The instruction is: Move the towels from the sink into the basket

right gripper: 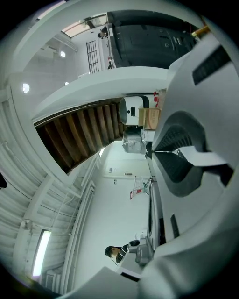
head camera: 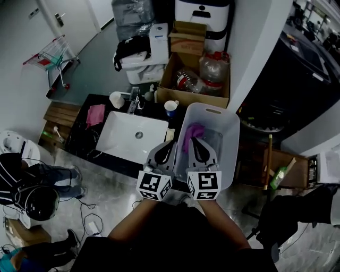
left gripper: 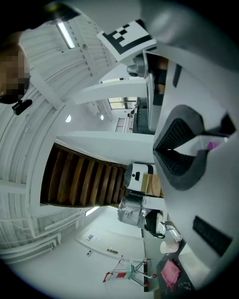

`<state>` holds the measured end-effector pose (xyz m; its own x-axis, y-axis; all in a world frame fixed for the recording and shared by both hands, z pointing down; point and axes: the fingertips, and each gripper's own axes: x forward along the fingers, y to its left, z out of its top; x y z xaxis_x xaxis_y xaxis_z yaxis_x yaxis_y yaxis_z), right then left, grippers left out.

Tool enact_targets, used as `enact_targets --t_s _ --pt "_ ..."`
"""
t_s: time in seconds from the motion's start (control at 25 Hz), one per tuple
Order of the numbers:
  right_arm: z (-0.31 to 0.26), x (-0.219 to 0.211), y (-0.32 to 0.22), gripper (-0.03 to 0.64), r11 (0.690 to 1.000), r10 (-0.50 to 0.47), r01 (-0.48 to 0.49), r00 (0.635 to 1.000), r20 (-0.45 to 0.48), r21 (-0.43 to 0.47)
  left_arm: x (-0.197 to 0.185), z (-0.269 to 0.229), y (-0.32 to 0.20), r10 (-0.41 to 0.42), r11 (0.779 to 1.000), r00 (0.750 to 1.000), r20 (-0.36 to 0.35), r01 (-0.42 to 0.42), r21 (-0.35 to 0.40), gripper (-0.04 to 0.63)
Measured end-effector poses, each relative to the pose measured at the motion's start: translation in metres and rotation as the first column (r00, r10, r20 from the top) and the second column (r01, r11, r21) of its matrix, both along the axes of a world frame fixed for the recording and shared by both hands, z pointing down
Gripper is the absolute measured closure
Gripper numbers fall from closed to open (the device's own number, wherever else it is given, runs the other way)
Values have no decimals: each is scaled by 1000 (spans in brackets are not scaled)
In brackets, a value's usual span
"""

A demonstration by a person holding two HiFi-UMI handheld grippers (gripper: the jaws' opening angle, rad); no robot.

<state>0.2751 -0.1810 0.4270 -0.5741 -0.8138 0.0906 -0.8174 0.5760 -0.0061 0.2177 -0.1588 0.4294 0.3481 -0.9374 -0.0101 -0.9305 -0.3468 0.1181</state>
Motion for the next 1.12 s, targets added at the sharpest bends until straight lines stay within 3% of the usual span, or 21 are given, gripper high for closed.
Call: enact_targets --t_s 0.32,0.8,1.12 --pt "-9 -87 29 597 994 -95 99 993 -64 49 -75 0 28 -65 998 998 -15 65 -1 583" --pt "3 -238 84 597 976 -217 215 975 -45 -46 -224 -2 83 -188 982 981 -43 188 -8 583" --pt "16 -352 132 597 962 -271 268 959 -84 -51 -332 6 129 -238 971 970 -47 237 -28 583"
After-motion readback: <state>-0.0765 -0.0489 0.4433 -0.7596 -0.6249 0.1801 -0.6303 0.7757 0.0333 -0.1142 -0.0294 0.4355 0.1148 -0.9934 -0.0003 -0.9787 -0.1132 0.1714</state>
